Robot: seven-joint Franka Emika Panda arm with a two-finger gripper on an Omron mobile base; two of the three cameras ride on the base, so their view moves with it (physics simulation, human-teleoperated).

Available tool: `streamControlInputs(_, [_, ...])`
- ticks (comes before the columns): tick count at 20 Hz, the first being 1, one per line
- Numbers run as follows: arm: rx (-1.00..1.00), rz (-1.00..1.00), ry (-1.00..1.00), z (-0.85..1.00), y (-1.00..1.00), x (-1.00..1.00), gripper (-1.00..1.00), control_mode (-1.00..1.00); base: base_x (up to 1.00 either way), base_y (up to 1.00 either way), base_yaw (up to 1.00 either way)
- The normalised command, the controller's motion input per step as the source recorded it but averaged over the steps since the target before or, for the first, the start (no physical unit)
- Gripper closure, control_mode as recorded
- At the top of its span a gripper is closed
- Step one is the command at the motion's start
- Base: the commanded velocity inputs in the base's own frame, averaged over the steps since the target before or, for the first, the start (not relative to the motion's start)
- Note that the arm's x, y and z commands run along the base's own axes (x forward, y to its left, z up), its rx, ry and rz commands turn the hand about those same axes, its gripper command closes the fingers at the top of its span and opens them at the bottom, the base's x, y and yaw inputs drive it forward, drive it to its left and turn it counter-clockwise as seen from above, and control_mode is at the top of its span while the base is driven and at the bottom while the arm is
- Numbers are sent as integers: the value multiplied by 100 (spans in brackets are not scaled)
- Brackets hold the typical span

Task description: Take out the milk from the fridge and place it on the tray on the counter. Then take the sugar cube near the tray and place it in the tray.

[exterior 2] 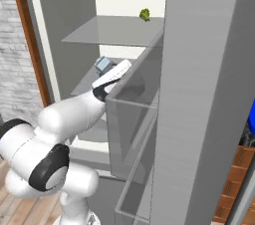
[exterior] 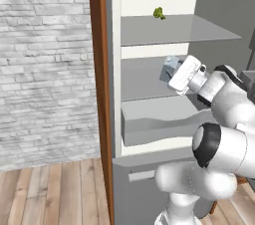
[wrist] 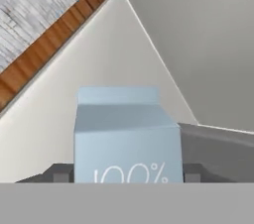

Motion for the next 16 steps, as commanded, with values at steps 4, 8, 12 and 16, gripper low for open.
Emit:
streamControlInputs(4, [0, -35, -10, 44, -2, -99, 100, -100, 0, 0, 0])
streamControlInputs(8, [0, -37, -1, 42, -9, -89, 100, -100, 0, 0, 0])
streamControlInputs(12, [0, -39, 0, 35, -9, -83, 100, -100, 0, 0, 0])
streamControlInputs(16, [-1, -35, 4, 52, -1, -62, 100, -100, 0, 0, 0])
